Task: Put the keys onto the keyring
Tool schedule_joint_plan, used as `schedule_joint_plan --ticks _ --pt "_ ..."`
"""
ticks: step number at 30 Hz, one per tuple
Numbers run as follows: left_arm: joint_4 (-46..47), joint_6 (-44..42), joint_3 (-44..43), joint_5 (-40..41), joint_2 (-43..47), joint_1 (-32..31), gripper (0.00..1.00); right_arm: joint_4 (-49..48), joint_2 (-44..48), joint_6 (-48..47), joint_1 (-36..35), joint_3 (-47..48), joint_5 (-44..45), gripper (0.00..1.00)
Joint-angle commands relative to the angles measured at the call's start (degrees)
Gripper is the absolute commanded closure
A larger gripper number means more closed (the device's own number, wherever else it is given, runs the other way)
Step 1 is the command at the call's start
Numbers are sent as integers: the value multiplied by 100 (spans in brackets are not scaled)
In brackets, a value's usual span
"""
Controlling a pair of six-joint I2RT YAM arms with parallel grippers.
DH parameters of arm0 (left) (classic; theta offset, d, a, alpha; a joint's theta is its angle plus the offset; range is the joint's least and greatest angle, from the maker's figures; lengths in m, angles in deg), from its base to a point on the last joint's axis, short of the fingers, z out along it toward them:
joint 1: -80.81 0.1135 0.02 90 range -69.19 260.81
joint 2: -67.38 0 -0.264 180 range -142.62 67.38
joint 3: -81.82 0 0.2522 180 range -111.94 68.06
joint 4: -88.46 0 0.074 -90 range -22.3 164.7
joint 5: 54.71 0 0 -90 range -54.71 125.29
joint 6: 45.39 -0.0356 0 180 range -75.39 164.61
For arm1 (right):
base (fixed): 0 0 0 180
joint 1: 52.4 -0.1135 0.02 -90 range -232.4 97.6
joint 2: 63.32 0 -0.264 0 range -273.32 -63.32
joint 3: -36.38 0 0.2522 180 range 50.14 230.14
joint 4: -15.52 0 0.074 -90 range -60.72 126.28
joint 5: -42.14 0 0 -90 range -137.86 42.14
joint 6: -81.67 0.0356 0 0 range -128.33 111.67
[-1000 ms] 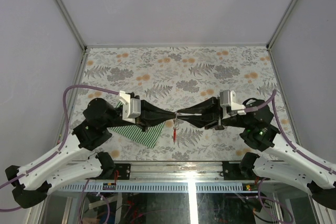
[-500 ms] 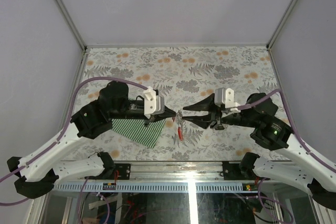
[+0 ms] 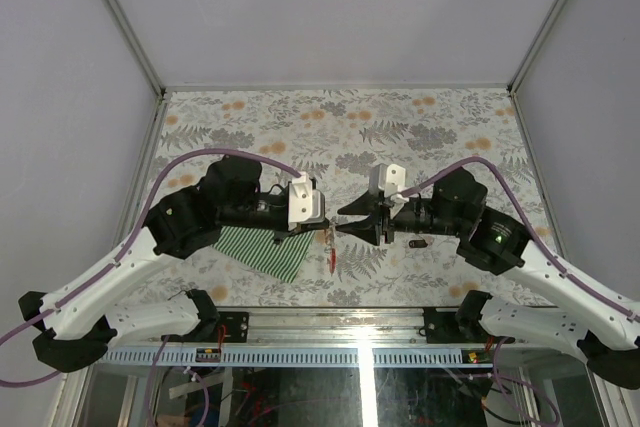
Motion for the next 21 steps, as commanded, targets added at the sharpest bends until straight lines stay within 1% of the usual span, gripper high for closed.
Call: schedule_joint_plan --ticks 1,8,12,17,21 --pt "25 -102 -241 47 24 -39 100 -109 -101 -98 -1 324 -28 60" --pt "25 -97 -255 40 -1 -63 100 -104 -220 -127 -2 348 -120 61" --pt "23 -117 -274 14 -7 -77 100 -94 -284 -141 1 362 -167 63" --pt "22 -121 -290 12 2 -84 100 -75 -345 -154 0 393 -238 68" --pt "23 -120 -299 12 3 -89 100 0 -393 -195 -1 418 -278 69"
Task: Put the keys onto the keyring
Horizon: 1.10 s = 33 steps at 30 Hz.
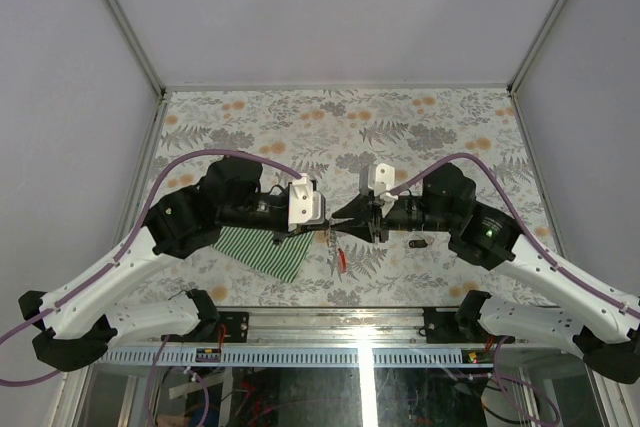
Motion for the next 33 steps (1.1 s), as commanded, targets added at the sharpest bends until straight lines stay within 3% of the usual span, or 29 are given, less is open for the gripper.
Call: schedule_joint_plan --ticks 1,3,6,9,15,18,33 --pt "160 -58 -219 2 36 -47 100 -25 -83 -108 1 322 -110 70" --pt "161 -63 -229 7 37 -46 100 -21 -100 -110 1 334 -140 74" --pt "162 -66 -214 -28 45 -46 100 -16 -102 -120 1 363 -187 92" --pt "162 -71 -214 -50 75 -49 99 -53 -79 -131 1 390 -231 100" --pt "634 51 134 -156 424 -49 79 -240 166 -145 -7 348 -380 100" --pt "993 186 372 -217 672 -51 74 -342 272 -140 -1 320 -447 100" --pt "2769 1147 1297 -208 1278 -45 71 -820 460 22 -3 76 -597 100"
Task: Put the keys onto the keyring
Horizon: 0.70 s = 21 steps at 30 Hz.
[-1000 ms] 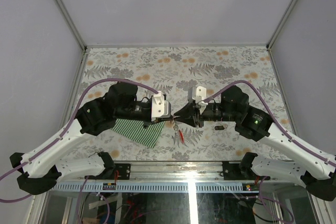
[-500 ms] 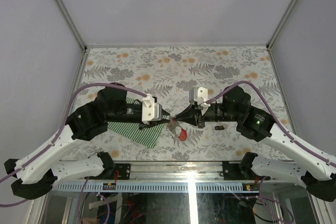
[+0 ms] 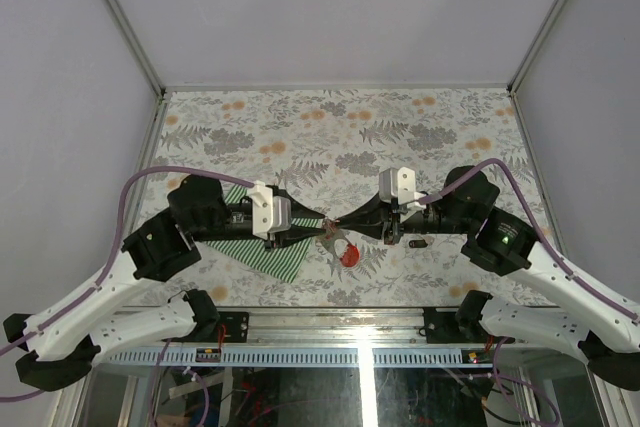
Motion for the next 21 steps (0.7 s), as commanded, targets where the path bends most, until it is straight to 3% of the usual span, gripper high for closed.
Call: schedule_joint_plan --ticks 1,21 --pt "986 405 157 -91 135 -37 71 -497 111 80 1 17 -118 100" --pt "1159 512 241 -293 -43 -33 72 -523 181 93 -7 -9 -109 100"
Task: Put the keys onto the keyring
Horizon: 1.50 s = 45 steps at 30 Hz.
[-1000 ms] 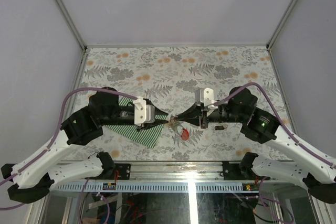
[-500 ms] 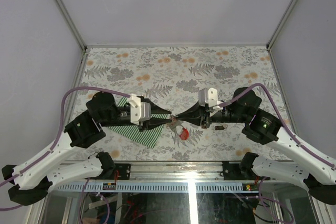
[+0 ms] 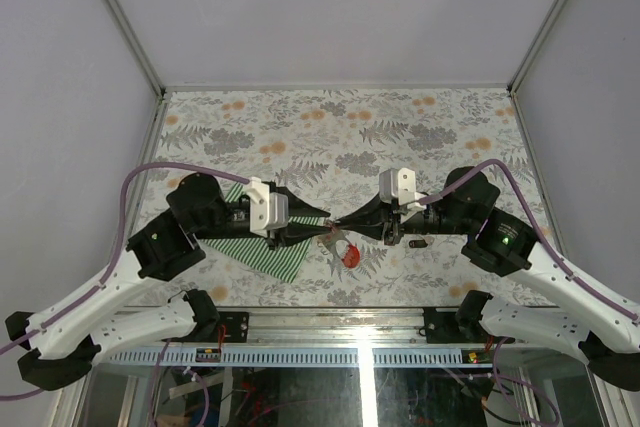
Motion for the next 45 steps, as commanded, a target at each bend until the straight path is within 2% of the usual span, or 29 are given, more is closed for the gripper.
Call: schedule_joint_plan --ticks 1,14,18,21,24,31,32,34,38,41,45 --pt "362 93 53 -107 -65 -11 73 -490 153 55 -8 38 -117 100" --pt "363 84 27 -136 -146 -21 85 -499 170 55 1 26 -135 100" --pt "357 85 29 -126 -172 -13 85 -499 181 65 -5 32 -157 100" --pt "346 93 27 -126 -188 -17 80 -499 190 66 1 32 -162 100" --pt "345 94 38 -112 -182 -19 80 -500 188 66 -5 25 -162 100" --pt "257 32 -8 -116 -196 -20 100 -513 194 58 -3 24 -171 100" --pt "210 16 -27 -114 -201 -19 100 -498 205 50 1 23 -171 100" --pt "93 -68 -83 -121 -213 -13 100 -461 230 19 0 46 -166 97" --pt "-297 -324 -238 -62 -257 -17 100 -170 286 -119 1 157 -155 80" --pt "-629 -540 -395 -14 -327 -17 100 143 292 -237 1 285 -121 73" --pt "-1084 -788 -625 -1 -459 -22 100 423 236 -320 1 391 -27 70"
